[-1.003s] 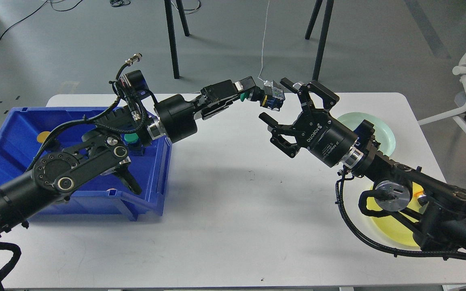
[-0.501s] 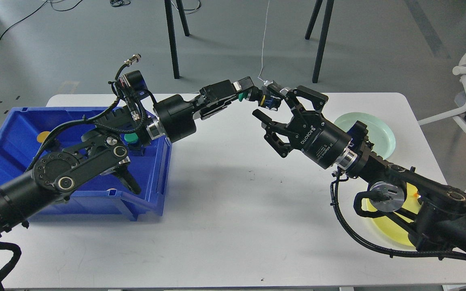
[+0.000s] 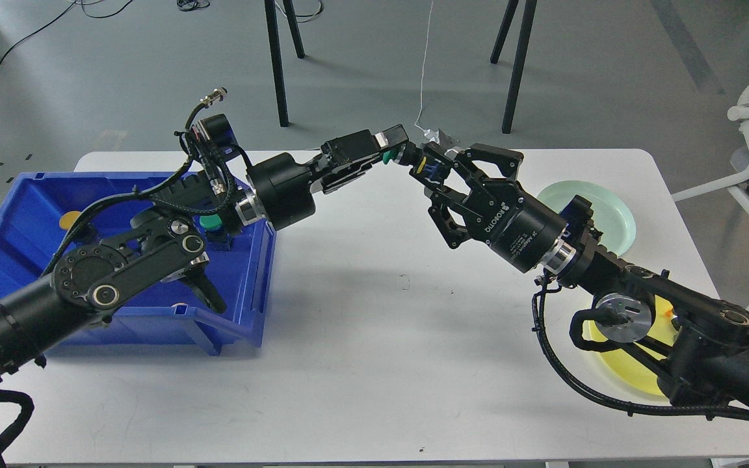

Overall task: Pass button and place on color plate
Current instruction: 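Carry the green button with the right gripper onto the pale green plate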

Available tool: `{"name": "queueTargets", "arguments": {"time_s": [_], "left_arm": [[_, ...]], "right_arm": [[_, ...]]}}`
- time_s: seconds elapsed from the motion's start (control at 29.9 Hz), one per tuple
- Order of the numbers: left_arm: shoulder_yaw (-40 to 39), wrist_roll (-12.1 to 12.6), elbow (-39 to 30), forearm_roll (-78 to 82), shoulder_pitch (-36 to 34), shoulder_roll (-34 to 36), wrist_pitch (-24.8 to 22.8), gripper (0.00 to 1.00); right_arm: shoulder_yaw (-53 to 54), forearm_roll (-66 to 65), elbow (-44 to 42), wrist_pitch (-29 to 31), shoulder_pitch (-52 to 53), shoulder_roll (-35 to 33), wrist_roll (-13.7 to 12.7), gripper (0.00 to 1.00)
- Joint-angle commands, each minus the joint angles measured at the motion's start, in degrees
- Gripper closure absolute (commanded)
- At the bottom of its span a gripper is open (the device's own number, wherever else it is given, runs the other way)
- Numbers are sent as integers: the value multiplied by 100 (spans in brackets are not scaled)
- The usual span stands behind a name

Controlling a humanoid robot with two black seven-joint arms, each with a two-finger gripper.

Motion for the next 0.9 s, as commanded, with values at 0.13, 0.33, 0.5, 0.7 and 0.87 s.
{"name": "queueTargets", "arguments": {"time_s": [0.13,0.33,0.5,0.7,0.87], "left_arm": [[-44,1,-19,-96,0,1,-54,21],[-44,1,-1,-105,9,1,-10,18],[-62,1,-1,-96,114,1,25,18],[-62,1,-1,-96,132,-78,25,18],[-62,1,8,-96,132,-78,25,18]], "right_arm": [[215,10,22,0,-152,-59,17,99],[926,1,-21,0,-583,-199,26,99],[1534,1,-556,0,-1005,-612,17,99],[1412,-17,-1654,-224,-1006,-929,-71,99],[982,-166,-2551,-909,-865,-912,-176,99]]}}
